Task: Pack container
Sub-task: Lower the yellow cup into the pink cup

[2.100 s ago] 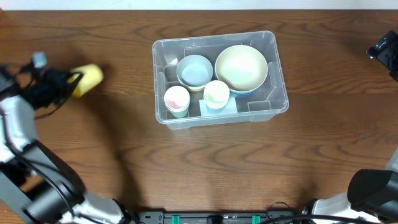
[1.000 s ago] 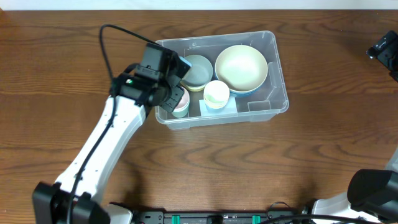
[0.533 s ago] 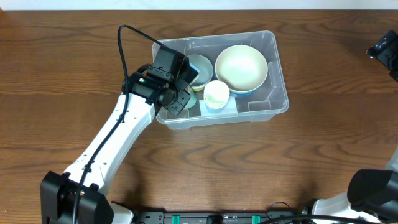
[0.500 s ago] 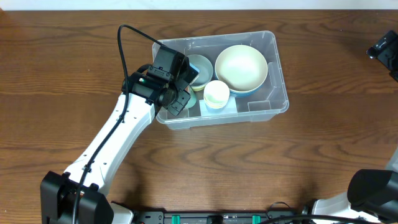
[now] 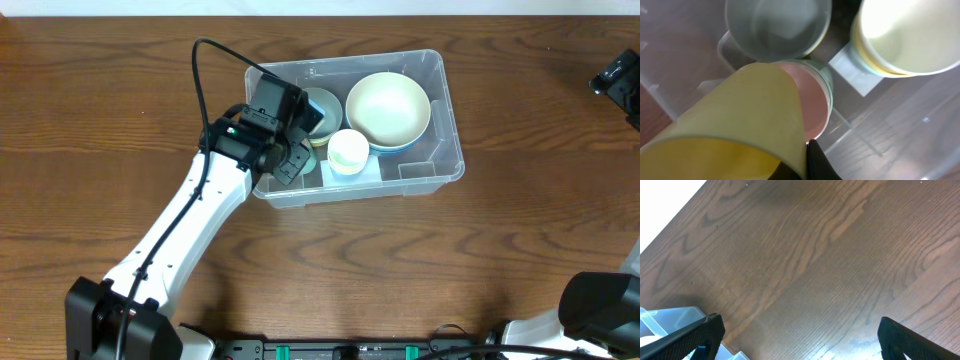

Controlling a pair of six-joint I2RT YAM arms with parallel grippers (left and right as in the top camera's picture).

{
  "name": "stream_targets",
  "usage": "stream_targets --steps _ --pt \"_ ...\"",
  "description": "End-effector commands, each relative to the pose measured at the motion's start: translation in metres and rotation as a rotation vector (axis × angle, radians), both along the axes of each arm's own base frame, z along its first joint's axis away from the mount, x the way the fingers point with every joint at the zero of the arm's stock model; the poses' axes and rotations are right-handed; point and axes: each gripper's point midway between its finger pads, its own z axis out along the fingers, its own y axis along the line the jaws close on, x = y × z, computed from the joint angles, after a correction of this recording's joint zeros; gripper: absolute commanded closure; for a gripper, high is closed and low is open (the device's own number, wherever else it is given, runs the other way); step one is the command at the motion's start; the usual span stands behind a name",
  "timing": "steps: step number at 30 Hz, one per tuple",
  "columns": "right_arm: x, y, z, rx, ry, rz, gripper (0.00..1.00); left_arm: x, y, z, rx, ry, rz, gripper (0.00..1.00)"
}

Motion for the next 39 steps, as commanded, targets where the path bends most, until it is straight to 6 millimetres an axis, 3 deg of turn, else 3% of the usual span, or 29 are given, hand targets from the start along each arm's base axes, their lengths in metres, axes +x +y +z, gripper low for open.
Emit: stream_targets --steps 1,19,26,28,30,32,39 --pt "0.000 -0.001 -0.002 0.009 0.002 -0.014 0.01 -0.003 -0.008 0.019 -0.013 -0.051 -0.024 0.94" --pt "0.000 -0.001 -0.002 0.009 0.002 -0.014 0.01 -0.028 -0.017 0.007 -0.031 0.064 -0.054 0.94" --pt "0.000 -0.001 -0.002 0.009 0.002 -0.014 0.01 -0.032 -0.030 0.008 -0.024 0.044 -0.121 0.94" --pt "0.000 -0.001 -0.002 0.009 0.002 -0.014 0.01 -0.031 -0.031 0.009 -0.026 0.035 -0.120 0.83" --pt "0.000 -0.001 -0.002 0.009 0.002 -0.014 0.01 -0.029 -0.031 0.009 -0.027 0.031 -0.118 0.63" --pt "0.000 -0.001 -0.002 0.009 0.002 -0.013 0.01 -0.027 -0.029 0.009 -0.014 0.021 -0.110 0.52" --pt "0.000 -0.001 -0.002 0.009 0.002 -0.014 0.01 -0.015 -0.017 0.012 0.042 -0.030 -0.067 0.31"
